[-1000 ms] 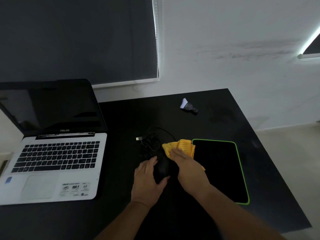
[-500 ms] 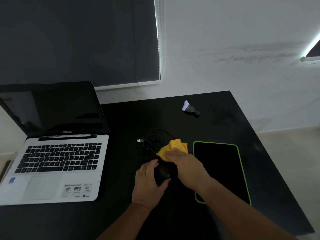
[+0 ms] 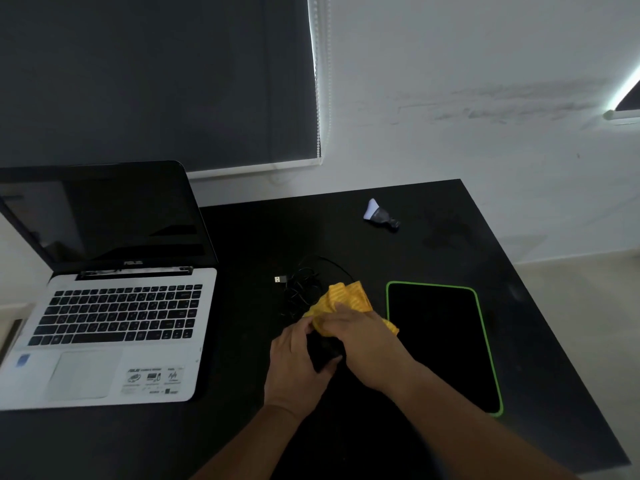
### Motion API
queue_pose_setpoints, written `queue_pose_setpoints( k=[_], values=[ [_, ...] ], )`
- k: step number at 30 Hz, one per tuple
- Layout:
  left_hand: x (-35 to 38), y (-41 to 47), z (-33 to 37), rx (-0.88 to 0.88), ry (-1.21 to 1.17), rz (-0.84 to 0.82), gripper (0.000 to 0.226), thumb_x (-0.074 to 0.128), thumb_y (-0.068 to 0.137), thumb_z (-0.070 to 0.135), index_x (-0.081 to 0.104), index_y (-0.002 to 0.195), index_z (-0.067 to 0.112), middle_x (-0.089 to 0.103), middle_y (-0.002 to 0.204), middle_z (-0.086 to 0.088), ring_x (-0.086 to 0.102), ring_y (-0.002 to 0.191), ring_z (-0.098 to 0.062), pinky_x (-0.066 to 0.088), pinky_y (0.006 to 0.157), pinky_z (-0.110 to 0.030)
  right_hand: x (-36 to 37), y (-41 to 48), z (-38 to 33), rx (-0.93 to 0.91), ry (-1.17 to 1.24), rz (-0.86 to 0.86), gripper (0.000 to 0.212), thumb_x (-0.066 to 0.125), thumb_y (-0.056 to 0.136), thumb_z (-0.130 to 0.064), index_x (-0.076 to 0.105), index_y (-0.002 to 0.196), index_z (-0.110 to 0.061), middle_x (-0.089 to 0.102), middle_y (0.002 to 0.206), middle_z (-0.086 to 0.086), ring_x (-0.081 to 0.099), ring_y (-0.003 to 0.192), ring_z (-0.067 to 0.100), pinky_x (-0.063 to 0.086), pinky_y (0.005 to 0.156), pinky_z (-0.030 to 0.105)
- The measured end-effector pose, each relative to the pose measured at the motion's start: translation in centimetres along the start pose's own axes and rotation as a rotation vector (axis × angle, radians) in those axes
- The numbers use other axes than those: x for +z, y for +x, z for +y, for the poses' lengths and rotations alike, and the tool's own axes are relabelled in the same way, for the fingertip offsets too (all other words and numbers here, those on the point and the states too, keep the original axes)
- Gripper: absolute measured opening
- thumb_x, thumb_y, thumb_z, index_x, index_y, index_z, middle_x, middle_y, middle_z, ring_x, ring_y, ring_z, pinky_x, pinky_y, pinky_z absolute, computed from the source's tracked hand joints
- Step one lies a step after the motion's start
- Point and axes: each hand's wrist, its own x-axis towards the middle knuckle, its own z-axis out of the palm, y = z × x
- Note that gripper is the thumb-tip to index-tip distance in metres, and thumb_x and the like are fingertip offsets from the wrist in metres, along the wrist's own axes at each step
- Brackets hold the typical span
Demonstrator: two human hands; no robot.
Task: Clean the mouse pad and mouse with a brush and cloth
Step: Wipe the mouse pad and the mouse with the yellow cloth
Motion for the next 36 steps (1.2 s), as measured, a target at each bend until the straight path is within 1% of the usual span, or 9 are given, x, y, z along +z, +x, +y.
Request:
queue_pose_setpoints(
  k=[6, 13, 16, 18, 22, 26, 31, 33, 36],
  values=[
    [0.2, 0.1, -0.1, 0.035, 0.023, 0.019, 0.082, 0.084, 0.079, 0.047, 0.042, 0.146, 0.024, 0.050, 0.125, 0.022, 0.033, 0.117, 0.011, 0.028, 0.112, -0.026, -0.9, 0.4, 1.6, 0.107, -0.010, 0.018, 0.060, 0.055, 0.099, -0.016, 0.038, 0.156, -0.024, 0.036, 0.163, -0.004, 0.020, 0.155, 0.017, 0.029, 0.119, 0.044],
    [0.0, 0.0, -0.1, 0.056, -0.024, 0.034, 0.078, 0.080, 0.083, 0.046, 0.035, 0.145, 0.033, 0.048, 0.138, 0.017, 0.040, 0.127, 0.001, 0.030, 0.113, -0.032, 0.6, -2.0, -0.8, -0.059, -0.063, -0.055, 0.064, 0.046, 0.096, -0.011, 0.035, 0.156, -0.030, 0.023, 0.168, -0.012, 0.001, 0.158, 0.017, 0.016, 0.123, 0.041],
    [-0.1, 0.0, 0.0, 0.025, -0.019, 0.024, 0.080, 0.078, 0.084, 0.045, 0.037, 0.150, 0.025, 0.052, 0.144, 0.005, 0.042, 0.129, -0.008, 0.033, 0.114, -0.035, 1.0, -2.4, -1.0, -0.062, -0.123, 0.003, 0.059, 0.040, 0.094, -0.025, 0.041, 0.153, -0.030, 0.029, 0.166, -0.011, 0.005, 0.158, 0.021, 0.022, 0.123, 0.046],
    [-0.1, 0.0, -0.1, 0.024, -0.007, 0.012, 0.078, 0.075, 0.086, 0.041, 0.036, 0.152, 0.026, 0.050, 0.145, 0.002, 0.041, 0.129, -0.011, 0.033, 0.110, -0.031, 1.8, -3.0, -1.6, -0.139, -0.159, -0.010, 0.055, 0.035, 0.096, -0.034, 0.046, 0.149, -0.028, 0.033, 0.163, -0.010, 0.004, 0.158, 0.021, 0.017, 0.124, 0.044],
    [0.0, 0.3, -0.2, 0.050, 0.010, 0.006, 0.078, 0.080, 0.084, 0.034, 0.039, 0.149, 0.027, 0.053, 0.143, 0.006, 0.042, 0.132, -0.010, 0.026, 0.109, -0.027, 2.2, -3.4, -0.3, -0.059, -0.101, 0.019, 0.056, 0.030, 0.103, -0.038, 0.031, 0.158, -0.028, 0.016, 0.169, -0.014, -0.006, 0.156, 0.012, 0.012, 0.126, 0.039],
    [0.0, 0.3, -0.2, 0.063, 0.029, -0.001, 0.076, 0.080, 0.083, 0.037, 0.039, 0.147, 0.030, 0.055, 0.139, 0.009, 0.042, 0.129, -0.007, 0.027, 0.107, -0.028, 3.0, -4.0, -0.1, -0.062, -0.097, 0.043, 0.054, 0.031, 0.104, -0.039, 0.035, 0.157, -0.028, 0.020, 0.168, -0.014, 0.000, 0.157, 0.014, 0.015, 0.123, 0.035],
    [0.2, 0.3, -0.1, 0.060, 0.036, 0.027, 0.068, 0.080, 0.083, 0.042, 0.045, 0.141, 0.034, 0.058, 0.132, 0.014, 0.047, 0.125, -0.005, 0.033, 0.109, -0.029, 3.7, -4.8, 0.9, 0.068, -0.071, 0.111, 0.053, 0.035, 0.102, -0.038, 0.048, 0.151, -0.022, 0.031, 0.165, -0.009, 0.018, 0.155, 0.021, 0.039, 0.118, 0.046],
    [0.1, 0.3, -0.1, 0.047, 0.023, 0.025, 0.068, 0.079, 0.083, 0.041, 0.044, 0.141, 0.034, 0.058, 0.133, 0.014, 0.046, 0.125, -0.003, 0.030, 0.110, -0.027, 4.9, -5.5, 0.5, 0.004, -0.125, 0.122, 0.053, 0.038, 0.100, -0.036, 0.050, 0.150, -0.019, 0.035, 0.164, -0.006, 0.022, 0.153, 0.024, 0.037, 0.119, 0.043],
    [0.1, 0.3, -0.1, 0.032, 0.015, 0.032, 0.075, 0.081, 0.080, 0.040, 0.042, 0.143, 0.030, 0.055, 0.129, 0.018, 0.043, 0.121, 0.002, 0.033, 0.112, -0.030, 5.0, -6.0, 1.0, 0.052, -0.094, 0.129, 0.056, 0.037, 0.102, -0.040, 0.041, 0.155, -0.022, 0.021, 0.168, -0.008, 0.021, 0.155, 0.021, 0.029, 0.123, 0.042]
  ],
)
